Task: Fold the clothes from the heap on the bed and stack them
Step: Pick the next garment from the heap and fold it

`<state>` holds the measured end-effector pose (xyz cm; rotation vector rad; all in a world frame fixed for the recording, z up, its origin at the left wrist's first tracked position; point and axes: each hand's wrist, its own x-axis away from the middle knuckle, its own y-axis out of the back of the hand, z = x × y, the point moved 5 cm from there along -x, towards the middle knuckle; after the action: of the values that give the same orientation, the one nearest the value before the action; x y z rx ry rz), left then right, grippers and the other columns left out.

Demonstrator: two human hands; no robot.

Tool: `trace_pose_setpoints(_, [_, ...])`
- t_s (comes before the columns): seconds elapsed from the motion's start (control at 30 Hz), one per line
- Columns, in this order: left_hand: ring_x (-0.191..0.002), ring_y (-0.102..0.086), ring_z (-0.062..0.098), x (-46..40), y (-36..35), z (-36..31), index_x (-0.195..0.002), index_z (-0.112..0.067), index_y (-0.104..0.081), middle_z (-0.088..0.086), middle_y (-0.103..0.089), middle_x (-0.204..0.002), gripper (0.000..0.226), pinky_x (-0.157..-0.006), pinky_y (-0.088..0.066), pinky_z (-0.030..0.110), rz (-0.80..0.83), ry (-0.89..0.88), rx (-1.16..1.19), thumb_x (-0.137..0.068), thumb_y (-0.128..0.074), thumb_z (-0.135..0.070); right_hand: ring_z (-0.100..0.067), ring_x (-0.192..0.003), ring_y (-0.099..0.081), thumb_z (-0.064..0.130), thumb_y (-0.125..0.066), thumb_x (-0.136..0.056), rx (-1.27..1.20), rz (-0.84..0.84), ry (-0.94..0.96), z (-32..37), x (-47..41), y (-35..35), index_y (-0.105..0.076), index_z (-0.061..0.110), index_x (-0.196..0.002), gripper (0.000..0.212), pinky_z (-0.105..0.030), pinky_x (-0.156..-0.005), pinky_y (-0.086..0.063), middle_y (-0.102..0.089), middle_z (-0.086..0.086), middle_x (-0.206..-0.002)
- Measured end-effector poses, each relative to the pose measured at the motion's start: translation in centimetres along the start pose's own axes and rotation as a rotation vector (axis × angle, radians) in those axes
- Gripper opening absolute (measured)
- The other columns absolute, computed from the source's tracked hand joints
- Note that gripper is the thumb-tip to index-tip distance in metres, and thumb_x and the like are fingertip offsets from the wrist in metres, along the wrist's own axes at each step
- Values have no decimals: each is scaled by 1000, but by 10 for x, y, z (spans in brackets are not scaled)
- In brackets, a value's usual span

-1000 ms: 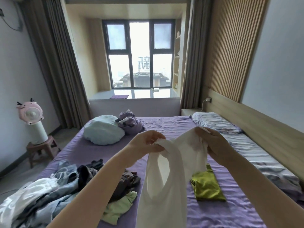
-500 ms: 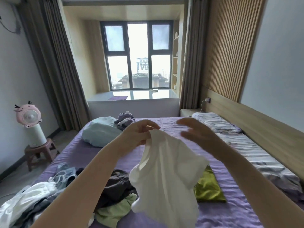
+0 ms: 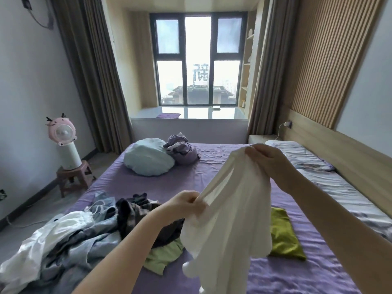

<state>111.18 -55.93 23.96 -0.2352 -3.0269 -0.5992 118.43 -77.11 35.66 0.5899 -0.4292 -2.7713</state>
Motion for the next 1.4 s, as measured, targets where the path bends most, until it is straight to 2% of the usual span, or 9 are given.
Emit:
trace_pose_setpoints(0.13, [-57, -34, 11, 15, 15, 36, -58, -21, -45, -4, -37, -60, 27, -51, -26, 22, -90, 145, 33, -79, -61, -19, -13, -66, -46, 23, -60, -92, -108, -126, -104, -39, 9, 30, -67, 6, -79, 22, -27, -60, -37, -52, -5, -70])
trace_pose_setpoints(0.27, [-50, -30, 10, 16, 13, 37, -56, -19, -41, -5, -35, -54, 38, -49, -22, 25, -192, 135, 51, -78, -69, -33, -11, -63, -49, 17, -63, -90, -30, -182, -181, -74, 30, 35, -71, 10, -84, 13, -11, -51, -40, -60, 0, -68])
trace_pose_setpoints(0.43, [-55, -50, 13, 0, -19, -14, -65, -18, -64, 1, -55, -64, 35, -53, -42, 24, -66, 94, 265, -78, -69, -50, 6, -81, -61, 20, -73, -80, 98, 167, -28, -54, 50, -5, -62, 36, -104, 31, -8, -76, -47, -66, 16, -98])
trace_pose_setpoints(0.57, [-65, -56, 13, -5, -38, -49, -85, -15, -73, 1, -63, -75, 51, -63, -46, 27, 118, 83, 181, -67, -74, -63, 5, -52, -45, 27, -77, -77, 268, 367, 94, -40, 56, -42, -59, 40, -106, 36, -8, -55, -36, -56, 30, -62])
trace_pose_setpoints(0.63, [-66, -51, 12, -2, -30, -58, -78, -23, -69, -4, -58, -73, 32, -60, -42, 26, 164, 39, 38, -71, -76, -53, 5, -60, -48, 20, -71, -84, 242, 308, 104, -39, 51, -36, -65, 36, -89, 17, -13, -60, -39, -59, 21, -65])
trace_pose_setpoints(0.73, [-74, -59, 11, 4, -11, -58, -92, -23, -67, -5, -65, -82, 21, -65, -49, 24, 234, 4, 51, -76, -79, -17, 3, -71, -57, 11, -63, -89, 186, 262, 40, -42, 47, -21, -67, 38, -80, 29, -11, -68, -43, -68, 13, -80])
trace_pose_setpoints(1.07, [-51, -38, 0, 13, 16, -68, -67, -19, -52, -13, -47, -57, 29, -52, -33, 14, -295, -191, -202, -79, -77, -23, 7, -67, -56, 28, -72, -81, 222, 353, 44, -45, 41, -30, -67, 41, -83, 15, -4, -64, -42, -66, 18, -78])
trace_pose_setpoints(1.23, [-49, -37, 1, 21, 52, -59, -66, -23, -53, -14, -43, -50, 28, -50, -33, 15, -502, -173, -416, -81, -75, -32, -6, -93, -56, 32, -78, -74, 504, 494, -53, -82, 39, -2, -52, 32, -127, 59, -17, -82, -39, -59, 16, -101])
trace_pose_setpoints(1.4, [-62, -50, 5, 28, 70, -47, -82, -17, -71, -5, -61, -71, 11, -57, -39, 15, -470, -134, -263, -88, -68, -26, -13, -75, -57, 18, -73, -81, 369, 214, -174, -107, 36, 53, -71, 12, -92, 13, -31, -70, -44, -66, -6, -80])
